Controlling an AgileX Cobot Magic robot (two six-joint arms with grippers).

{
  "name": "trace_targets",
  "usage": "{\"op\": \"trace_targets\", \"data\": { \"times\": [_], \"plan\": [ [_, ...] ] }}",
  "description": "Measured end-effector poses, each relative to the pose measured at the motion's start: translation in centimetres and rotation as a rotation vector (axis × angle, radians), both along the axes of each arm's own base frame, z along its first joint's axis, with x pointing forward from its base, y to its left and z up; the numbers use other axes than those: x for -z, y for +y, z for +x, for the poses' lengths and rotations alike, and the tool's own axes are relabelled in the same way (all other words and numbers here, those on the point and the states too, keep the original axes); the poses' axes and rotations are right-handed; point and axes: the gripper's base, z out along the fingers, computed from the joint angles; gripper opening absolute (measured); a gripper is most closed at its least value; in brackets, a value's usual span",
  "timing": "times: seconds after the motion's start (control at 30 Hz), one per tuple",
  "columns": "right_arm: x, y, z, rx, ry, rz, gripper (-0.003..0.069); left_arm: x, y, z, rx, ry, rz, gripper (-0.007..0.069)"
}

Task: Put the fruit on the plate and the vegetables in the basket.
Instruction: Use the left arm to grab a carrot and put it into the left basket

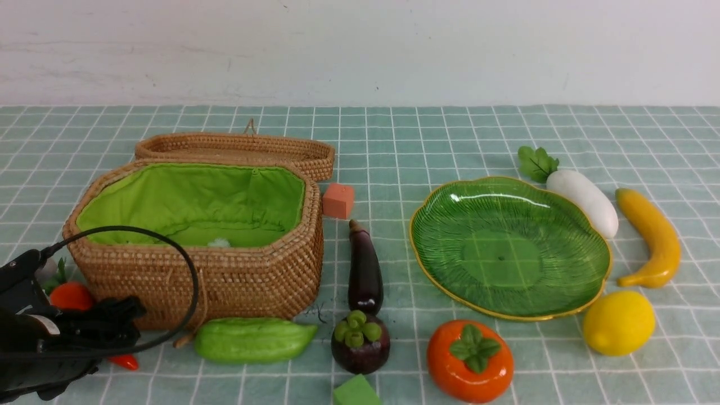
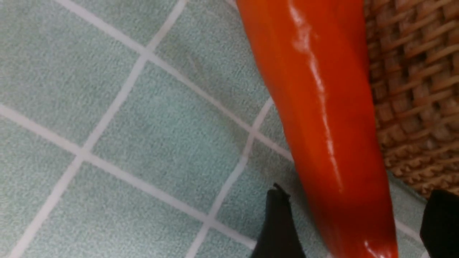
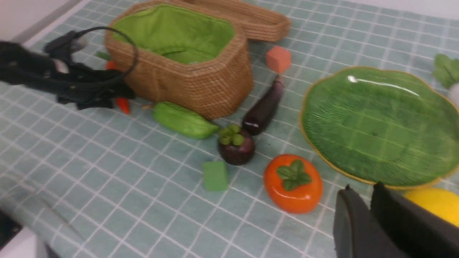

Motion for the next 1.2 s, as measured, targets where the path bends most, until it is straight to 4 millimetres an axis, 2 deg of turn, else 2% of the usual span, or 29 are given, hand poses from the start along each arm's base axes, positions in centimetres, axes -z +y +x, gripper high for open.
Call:
{"op": "trace_targets", "data": {
  "times": [0.13, 0.37, 0.53, 0.87, 1.2],
  "plan": [
    [-0.4, 1.1, -0.9, -0.176, -0.055, 0.019, 0.0087, 0.1, 0.0, 0.1, -0.001, -0.003, 0.0, 0.0474],
    [-0.5, 1.5, -1.4, -0.255, -0.074, 0.015, 0.0087, 0.1, 0.0, 0.1, -0.003, -0.008, 0.0, 0.0398],
    [-0.4, 1.6, -1.5, -0.267, -0.065, 0.009, 0.0087, 0.2, 0.1, 0.0, -0.015, 0.009, -0.01, 0.0225],
    [-0.4, 1.6, -1.5, -0.273, -0.063, 0.004, 0.0091, 0.3, 0.0, -0.1, -0.014, 0.028, -0.013, 0.0221],
    [-0.4, 1.6, -1.5, -0.274, -0.062, 0.005, 0.01, -1.3, -0.1, -1.1, -0.006, 0.042, -0.023, 0.0221]
  ]
}}
